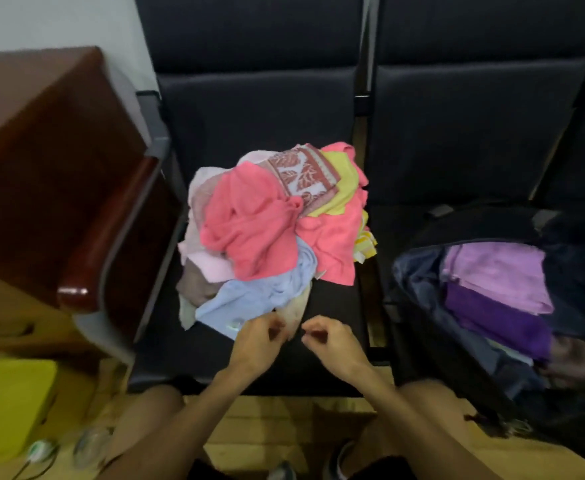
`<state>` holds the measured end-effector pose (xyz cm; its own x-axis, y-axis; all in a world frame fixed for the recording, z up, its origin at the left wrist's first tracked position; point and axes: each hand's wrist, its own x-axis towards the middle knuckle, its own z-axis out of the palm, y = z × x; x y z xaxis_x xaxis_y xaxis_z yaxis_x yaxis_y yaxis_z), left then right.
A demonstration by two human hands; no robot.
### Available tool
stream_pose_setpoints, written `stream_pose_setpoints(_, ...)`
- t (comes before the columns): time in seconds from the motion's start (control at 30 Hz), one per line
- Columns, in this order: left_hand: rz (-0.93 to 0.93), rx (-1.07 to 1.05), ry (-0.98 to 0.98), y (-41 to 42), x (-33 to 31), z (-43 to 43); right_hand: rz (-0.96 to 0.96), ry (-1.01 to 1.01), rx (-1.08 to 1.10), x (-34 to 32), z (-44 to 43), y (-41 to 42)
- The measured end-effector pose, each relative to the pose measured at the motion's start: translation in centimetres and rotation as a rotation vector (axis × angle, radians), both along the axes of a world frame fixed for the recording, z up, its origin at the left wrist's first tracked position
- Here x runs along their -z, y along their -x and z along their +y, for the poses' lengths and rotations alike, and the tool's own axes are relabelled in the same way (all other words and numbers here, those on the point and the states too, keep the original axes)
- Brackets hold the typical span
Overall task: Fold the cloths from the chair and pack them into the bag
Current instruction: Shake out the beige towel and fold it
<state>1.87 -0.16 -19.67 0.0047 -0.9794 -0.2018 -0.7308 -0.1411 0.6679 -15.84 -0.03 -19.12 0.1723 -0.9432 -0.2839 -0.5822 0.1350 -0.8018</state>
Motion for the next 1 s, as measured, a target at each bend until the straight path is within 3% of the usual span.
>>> stream_pose_setpoints(0.23, 0.044, -0.088, -0.109, -1.0, 3.1, -0.9, 0.27, -0.173, -0.037, 2.8, -1.6, -4.9)
stream_pose_setpoints(0.47, 0.168, -0.19, -0.2, 0.1, 4.9, -2.2, 0.46, -0.111, 0.092, 3.8, -1.9, -5.9)
stream_pose_setpoints(0.73, 0.246, -0.148, -0.207, 0.1, 2.9, -2.7, 0.407, -0.025, 0.015, 1.6, -1.4, -4.9)
stream_pose_setpoints(1.0, 0.46, -0.087, -0.049, -0.2, -9.9, -3.9, 0.246, 0.256, 0.085, -6.9, -1.6, -5.5)
